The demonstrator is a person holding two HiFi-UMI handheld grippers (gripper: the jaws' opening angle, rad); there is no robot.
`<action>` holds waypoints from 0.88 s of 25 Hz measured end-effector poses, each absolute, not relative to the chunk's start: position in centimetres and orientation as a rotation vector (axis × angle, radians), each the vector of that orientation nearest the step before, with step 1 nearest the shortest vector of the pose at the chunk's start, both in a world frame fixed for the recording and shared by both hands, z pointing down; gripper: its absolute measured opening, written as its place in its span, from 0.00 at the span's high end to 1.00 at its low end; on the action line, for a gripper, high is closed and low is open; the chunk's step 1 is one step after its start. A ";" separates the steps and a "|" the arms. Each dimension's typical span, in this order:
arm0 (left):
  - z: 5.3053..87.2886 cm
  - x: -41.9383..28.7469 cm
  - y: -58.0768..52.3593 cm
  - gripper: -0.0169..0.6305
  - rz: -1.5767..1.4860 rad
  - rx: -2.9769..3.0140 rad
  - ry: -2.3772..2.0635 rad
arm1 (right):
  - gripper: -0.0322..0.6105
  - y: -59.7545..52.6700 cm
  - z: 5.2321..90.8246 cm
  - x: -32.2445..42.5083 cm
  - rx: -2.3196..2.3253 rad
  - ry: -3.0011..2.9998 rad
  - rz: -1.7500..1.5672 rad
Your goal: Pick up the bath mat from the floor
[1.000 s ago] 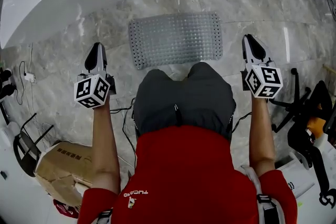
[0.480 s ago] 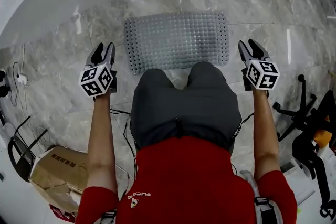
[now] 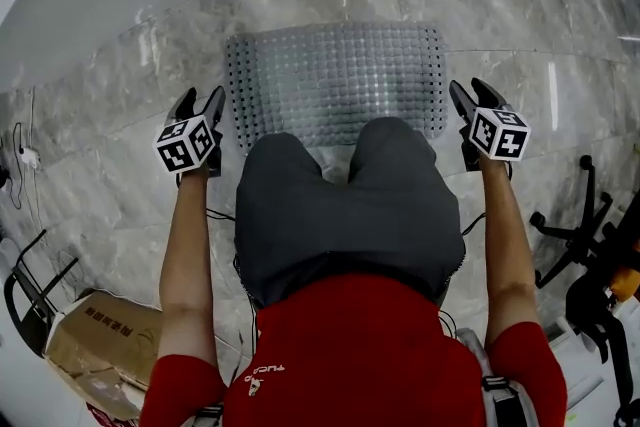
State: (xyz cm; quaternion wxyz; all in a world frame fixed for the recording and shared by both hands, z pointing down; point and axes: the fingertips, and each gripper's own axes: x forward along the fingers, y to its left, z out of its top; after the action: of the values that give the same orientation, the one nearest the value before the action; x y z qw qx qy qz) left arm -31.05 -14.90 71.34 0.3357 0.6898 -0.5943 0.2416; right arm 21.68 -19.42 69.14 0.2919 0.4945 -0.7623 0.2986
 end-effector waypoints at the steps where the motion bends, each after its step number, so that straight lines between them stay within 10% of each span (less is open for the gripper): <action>1: 72.4 -31.1 -14.9 0.57 0.628 1.791 -1.539 | 0.63 -19.5 70.2 21.8 1.312 -2.022 0.805; 22: 92.1 -33.0 -13.8 0.42 0.793 1.576 -1.359 | 0.50 -21.3 91.7 26.7 1.184 -1.755 0.981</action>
State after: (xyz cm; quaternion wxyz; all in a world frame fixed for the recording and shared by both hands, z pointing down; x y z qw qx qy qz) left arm -32.98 -13.78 92.07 0.4414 0.6349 -0.5476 0.3197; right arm 26.68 -21.30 91.74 0.3931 0.4667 -0.6914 0.3867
